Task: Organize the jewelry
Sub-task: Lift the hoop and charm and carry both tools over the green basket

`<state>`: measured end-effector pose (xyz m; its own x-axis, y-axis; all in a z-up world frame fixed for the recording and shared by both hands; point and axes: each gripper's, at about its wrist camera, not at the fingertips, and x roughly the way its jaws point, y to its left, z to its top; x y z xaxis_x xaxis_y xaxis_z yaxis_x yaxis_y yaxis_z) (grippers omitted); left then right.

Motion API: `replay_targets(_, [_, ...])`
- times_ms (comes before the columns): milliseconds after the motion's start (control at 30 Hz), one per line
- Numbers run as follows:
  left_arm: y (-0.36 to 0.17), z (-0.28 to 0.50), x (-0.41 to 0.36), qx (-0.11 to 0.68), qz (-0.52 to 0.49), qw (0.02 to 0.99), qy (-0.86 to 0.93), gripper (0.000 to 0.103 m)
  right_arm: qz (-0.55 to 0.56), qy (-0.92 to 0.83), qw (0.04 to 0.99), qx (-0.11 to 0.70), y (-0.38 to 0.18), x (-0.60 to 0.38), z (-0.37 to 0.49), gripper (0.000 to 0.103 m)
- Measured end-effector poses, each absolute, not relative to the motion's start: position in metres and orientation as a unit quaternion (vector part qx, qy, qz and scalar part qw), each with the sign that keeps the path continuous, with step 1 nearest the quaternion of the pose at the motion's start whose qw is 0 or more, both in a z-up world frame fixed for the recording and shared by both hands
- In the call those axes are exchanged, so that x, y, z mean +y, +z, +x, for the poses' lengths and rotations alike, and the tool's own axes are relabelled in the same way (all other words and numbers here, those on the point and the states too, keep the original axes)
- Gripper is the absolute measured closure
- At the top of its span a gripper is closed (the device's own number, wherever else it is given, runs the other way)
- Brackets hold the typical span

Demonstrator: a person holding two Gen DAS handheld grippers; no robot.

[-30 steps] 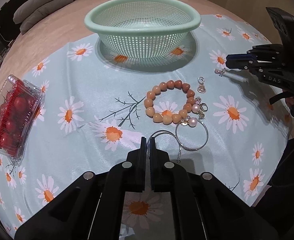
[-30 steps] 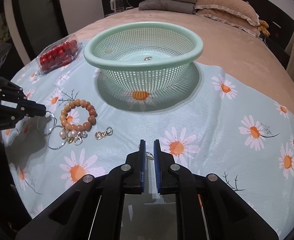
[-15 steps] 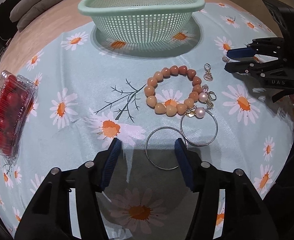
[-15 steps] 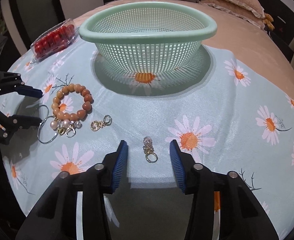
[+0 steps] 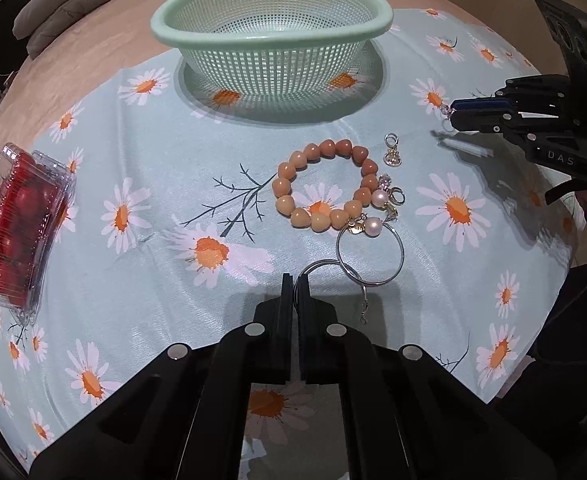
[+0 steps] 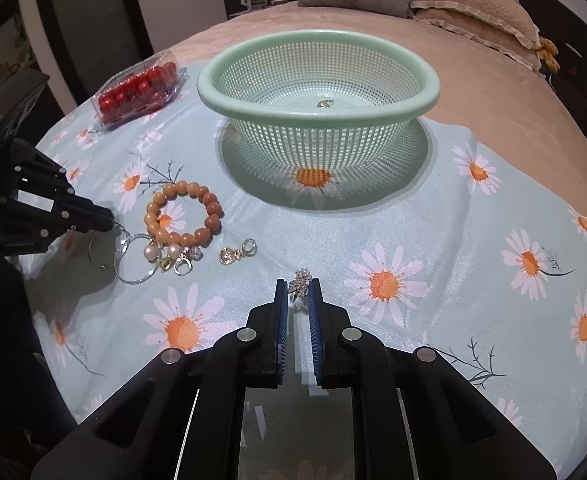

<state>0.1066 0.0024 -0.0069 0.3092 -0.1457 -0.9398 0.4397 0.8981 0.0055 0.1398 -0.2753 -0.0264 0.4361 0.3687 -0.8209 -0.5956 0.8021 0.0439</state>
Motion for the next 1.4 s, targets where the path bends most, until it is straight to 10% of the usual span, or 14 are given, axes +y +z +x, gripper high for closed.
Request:
replay_targets(500, [0.012, 0.112, 0.005, 0.548, 0.117, 0.806, -0.192, 0.098, -0.109, 0.305, 0.857, 0.401, 0.016, -0.283, 0.129, 0.093])
replay_targets(933, [-0.034, 0.112, -0.008, 0.566, 0.175, 0.783, -0.188, 0.047, -0.112, 0.309, 0.855, 0.4, 0.017, -0.281, 0.131, 0.093])
replay_targets(1000, [-0.037, 0.111, -0.011, 0.565, 0.18, 0.782, -0.191, 0.05, -0.114, 0.309, 0.855, 0.401, 0.016, -0.281, 0.131, 0.093])
replay_targets(1100, [-0.037, 0.103, -0.021, 0.568, 0.183, 0.773, -0.214, 0.101, -0.116, 0.305, 0.855, 0.402, 0.016, -0.282, 0.131, 0.093])
replay_targets(1400, [-0.013, 0.1, -0.027, 0.562, 0.171, 0.78, -0.213, 0.101, -0.101, 0.31, 0.865, 0.382, 0.032, -0.282, 0.133, 0.093])
